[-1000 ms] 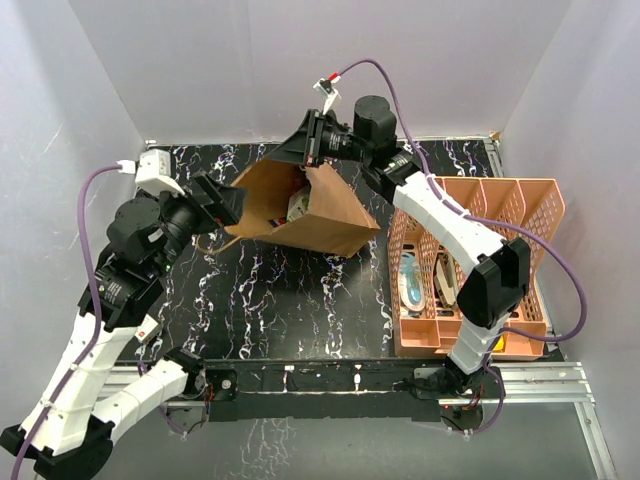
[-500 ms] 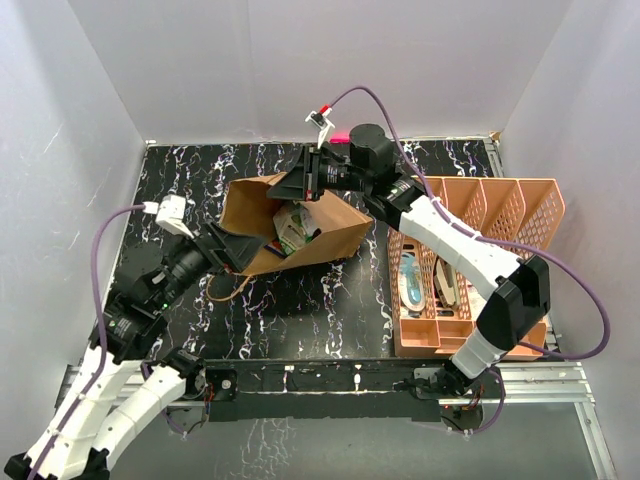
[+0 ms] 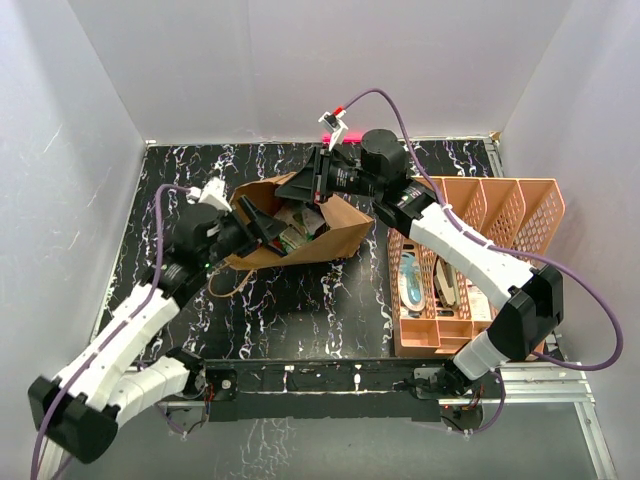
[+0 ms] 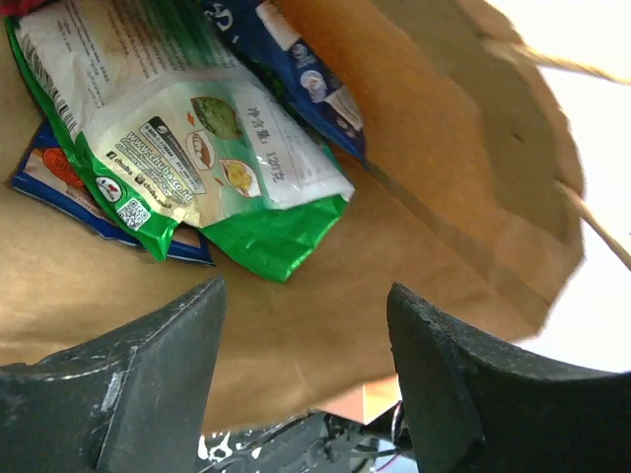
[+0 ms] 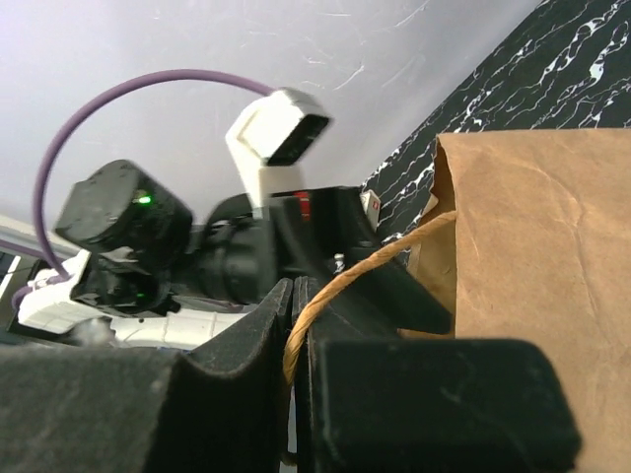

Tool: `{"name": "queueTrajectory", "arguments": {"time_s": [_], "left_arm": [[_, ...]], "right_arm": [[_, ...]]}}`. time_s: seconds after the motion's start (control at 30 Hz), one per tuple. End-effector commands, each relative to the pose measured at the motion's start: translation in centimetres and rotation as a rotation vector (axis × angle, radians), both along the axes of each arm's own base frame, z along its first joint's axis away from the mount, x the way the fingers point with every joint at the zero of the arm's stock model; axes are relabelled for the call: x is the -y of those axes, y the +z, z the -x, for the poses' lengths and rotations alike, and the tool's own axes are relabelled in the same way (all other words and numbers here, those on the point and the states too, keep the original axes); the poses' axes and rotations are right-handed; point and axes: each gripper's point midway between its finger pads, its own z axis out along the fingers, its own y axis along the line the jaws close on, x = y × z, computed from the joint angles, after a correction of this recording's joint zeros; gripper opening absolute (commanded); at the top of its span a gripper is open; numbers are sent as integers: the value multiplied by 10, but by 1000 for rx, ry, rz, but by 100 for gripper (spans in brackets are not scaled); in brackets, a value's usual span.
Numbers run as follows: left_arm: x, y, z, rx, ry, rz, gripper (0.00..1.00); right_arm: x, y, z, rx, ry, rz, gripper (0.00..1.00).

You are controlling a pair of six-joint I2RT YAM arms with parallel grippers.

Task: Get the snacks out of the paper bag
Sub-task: Take out the snack from the paper bag.

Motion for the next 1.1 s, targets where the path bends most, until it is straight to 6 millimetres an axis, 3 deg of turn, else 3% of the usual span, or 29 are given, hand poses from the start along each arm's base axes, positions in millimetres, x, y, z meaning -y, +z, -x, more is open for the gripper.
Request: {"name": "queueTrajectory", "arguments": {"time_s": [0.0, 0.2, 0.5, 0.67, 0.9, 1.03, 1.07], "left_arm": [[18, 8, -26, -43, 46, 123, 64], [27, -7, -63, -34, 139, 221, 60], [34, -23, -115, 12, 255, 198, 58], [43, -30, -131, 58, 304, 155, 64], [56, -25, -136, 115, 352, 165, 72], [60, -35, -145, 77, 382, 175, 72], [62, -33, -147, 82, 382, 183, 68]], "right_arm": [[5, 41, 14, 93, 14, -98, 8], [7, 47, 20, 94, 15, -120, 8], [4, 56, 27, 108, 21, -138, 8], [0, 60, 29, 119, 31, -145, 8], [-3, 54, 32, 99, 37, -147, 8], [-2, 57, 34, 102, 35, -155, 8], [-2, 57, 35, 100, 35, -155, 8]]}}
